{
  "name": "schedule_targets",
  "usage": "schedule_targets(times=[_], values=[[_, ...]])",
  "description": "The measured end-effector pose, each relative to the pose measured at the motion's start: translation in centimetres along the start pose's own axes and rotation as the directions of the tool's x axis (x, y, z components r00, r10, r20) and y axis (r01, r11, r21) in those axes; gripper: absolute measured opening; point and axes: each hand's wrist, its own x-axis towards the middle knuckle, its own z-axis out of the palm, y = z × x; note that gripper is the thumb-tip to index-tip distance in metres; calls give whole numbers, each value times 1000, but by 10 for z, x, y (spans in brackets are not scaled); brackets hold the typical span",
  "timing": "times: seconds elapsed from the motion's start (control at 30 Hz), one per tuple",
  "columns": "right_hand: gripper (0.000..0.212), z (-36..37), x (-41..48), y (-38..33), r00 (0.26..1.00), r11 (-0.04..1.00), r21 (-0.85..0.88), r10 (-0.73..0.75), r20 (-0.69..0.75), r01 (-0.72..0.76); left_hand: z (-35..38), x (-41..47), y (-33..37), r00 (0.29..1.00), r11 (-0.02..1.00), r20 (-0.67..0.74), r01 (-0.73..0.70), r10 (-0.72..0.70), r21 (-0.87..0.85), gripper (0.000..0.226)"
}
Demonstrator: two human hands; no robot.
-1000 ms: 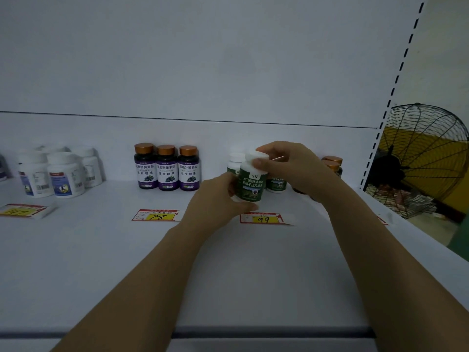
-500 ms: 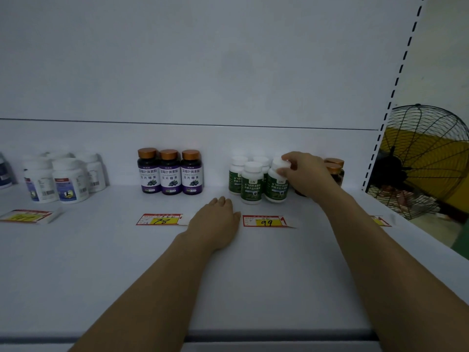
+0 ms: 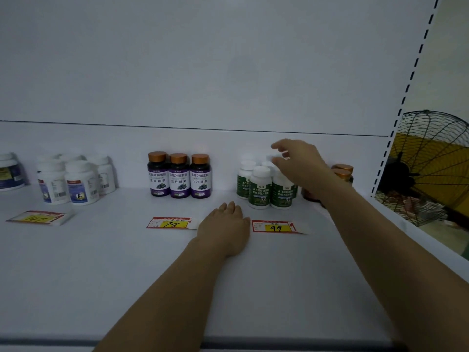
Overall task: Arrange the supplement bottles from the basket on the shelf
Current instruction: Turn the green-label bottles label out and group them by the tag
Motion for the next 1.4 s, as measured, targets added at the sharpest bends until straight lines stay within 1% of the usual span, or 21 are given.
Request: schedule_targets(times=[0.07, 0.13, 0.2, 0.27, 0.33, 0.4, 0.43, 0.47, 0.57, 0.6, 0.7, 0.8, 0.87, 0.97, 1.0, 1.03, 1.07, 1.13, 1.2, 1.3, 1.4], values=[[37, 3, 18, -20, 996, 996, -57, -59, 66, 63, -1, -1, 0, 1000, 1000, 4, 0, 0, -13, 56], [39, 12, 34, -35, 982, 981, -156, -87, 170, 114, -2, -1, 0, 1000, 1000, 7, 0, 0, -26, 56], [41, 24, 48, -45, 960, 948, -275, -85, 267, 161, -3, -1, 0, 1000, 999, 12, 0, 0, -35, 56], [42, 37, 58, -50, 943, 914, -367, -44, 330, 172, -3, 0, 0, 1000, 999, 19, 5, -4, -40, 57], [45, 49, 66, -52, 934, 879, -448, 7, 358, 165, -3, 1, 0, 1000, 999, 19, 5, -5, -43, 57], [54, 60, 72, -53, 931, 852, -505, 63, 360, 137, -2, 1, -2, 1000, 999, 10, 5, -5, -52, 57], [57, 63, 74, -53, 931, 850, -513, 81, 355, 122, -2, 1, -2, 1000, 998, 7, 4, -4, -57, 57], [55, 65, 75, -53, 932, 855, -504, 72, 355, 125, -3, 1, -3, 1000, 998, 5, 5, -5, -60, 57], [33, 59, 74, -52, 939, 879, -441, -24, 342, 183, -4, -1, -3, 1000, 997, -8, 5, -6, -76, 56], [29, 55, 74, -52, 944, 890, -413, -54, 326, 194, -5, -2, -2, 1000, 996, -14, 7, -8, -87, 55], [28, 34, 67, -60, 959, 935, -289, -135, 251, 207, -8, -6, 1, 996, 985, -73, 32, -46, -172, 53], [31, 2, 58, -72, 963, 958, -168, -204, 177, 234, -12, -9, 5, 978, 935, -152, 83, -143, -344, 53], [33, -18, 48, -77, 962, 955, -142, -244, 122, 261, -17, -9, 7, 957, 867, -208, 79, -205, -491, 63], [35, -40, 31, -78, 967, 965, -76, -247, 66, 251, -24, -6, 7, 917, 658, -286, -35, -278, -753, 70], [34, -44, 25, -77, 970, 970, -44, -236, 62, 239, -26, -6, 7, 914, 603, -295, -74, -277, -794, 71], [33, -46, 19, -75, 973, 975, -15, -221, 67, 222, -27, -5, 7, 915, 579, -304, -102, -264, -809, 71], [33, -45, 13, -72, 976, 979, 4, -205, 78, 205, -27, -5, 7, 916, 581, -319, -126, -243, -804, 69], [35, -36, 2, -65, 981, 985, 26, -171, 96, 169, -25, -5, 7, 915, 614, -352, -165, -198, -772, 56], [36, -25, -8, -54, 988, 990, 88, -122, 92, 114, -23, -6, 8, 926, 653, -349, -176, -145, -737, 47], [29, -11, -17, -36, 994, 971, 236, -54, 95, 30, -22, -5, 7, 941, 680, -323, -171, -102, -713, 43], [14, 3, -24, -20, 991, 884, 464, -10, 133, -53, -21, -3, 5, 946, 667, -303, -154, -113, -729, 39]])
